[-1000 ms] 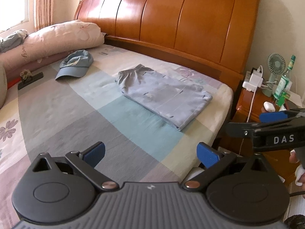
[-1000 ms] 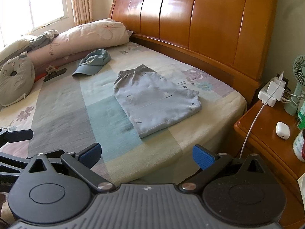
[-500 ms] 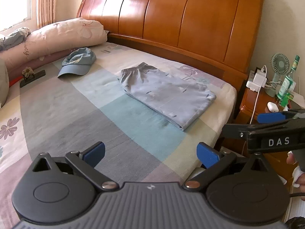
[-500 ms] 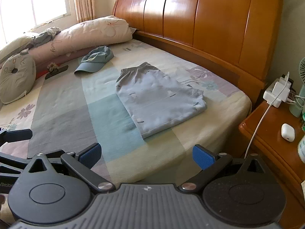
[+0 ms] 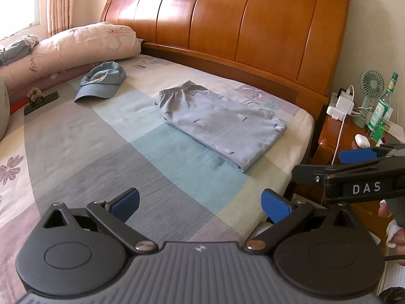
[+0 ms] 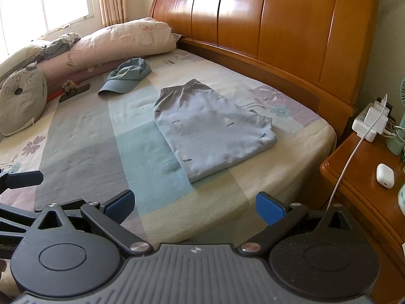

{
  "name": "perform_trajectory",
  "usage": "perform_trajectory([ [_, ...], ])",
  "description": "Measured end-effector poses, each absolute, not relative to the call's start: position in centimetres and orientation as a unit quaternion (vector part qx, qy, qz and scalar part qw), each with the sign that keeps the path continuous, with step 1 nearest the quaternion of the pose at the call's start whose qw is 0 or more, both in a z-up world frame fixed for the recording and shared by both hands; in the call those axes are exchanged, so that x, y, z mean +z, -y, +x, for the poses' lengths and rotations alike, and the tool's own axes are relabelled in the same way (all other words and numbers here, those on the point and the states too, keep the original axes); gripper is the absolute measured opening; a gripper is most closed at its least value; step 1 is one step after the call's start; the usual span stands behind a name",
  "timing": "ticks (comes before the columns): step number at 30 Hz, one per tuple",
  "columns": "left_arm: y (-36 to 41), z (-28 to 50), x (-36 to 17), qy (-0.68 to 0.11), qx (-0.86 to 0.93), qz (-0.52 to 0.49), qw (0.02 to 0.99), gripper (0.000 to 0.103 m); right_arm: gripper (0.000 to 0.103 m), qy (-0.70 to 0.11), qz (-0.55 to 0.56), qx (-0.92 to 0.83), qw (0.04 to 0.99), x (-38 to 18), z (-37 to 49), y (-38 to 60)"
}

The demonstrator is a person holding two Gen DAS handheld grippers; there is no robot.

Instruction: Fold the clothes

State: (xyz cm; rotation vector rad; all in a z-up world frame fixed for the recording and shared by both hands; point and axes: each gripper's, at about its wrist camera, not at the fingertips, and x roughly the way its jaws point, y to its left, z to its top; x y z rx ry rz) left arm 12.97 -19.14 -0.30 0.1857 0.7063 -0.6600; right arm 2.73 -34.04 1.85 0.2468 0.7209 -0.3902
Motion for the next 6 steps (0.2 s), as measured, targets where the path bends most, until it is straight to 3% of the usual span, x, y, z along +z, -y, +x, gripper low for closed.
perform_trajectory([
  [6, 19.16, 13.07, -0.37, -0.341, -0.314, 0.087, 0.881, 0.102, 0.103, -0.351, 0.117, -0.190, 0.910, 1.81, 2.79, 33.84],
])
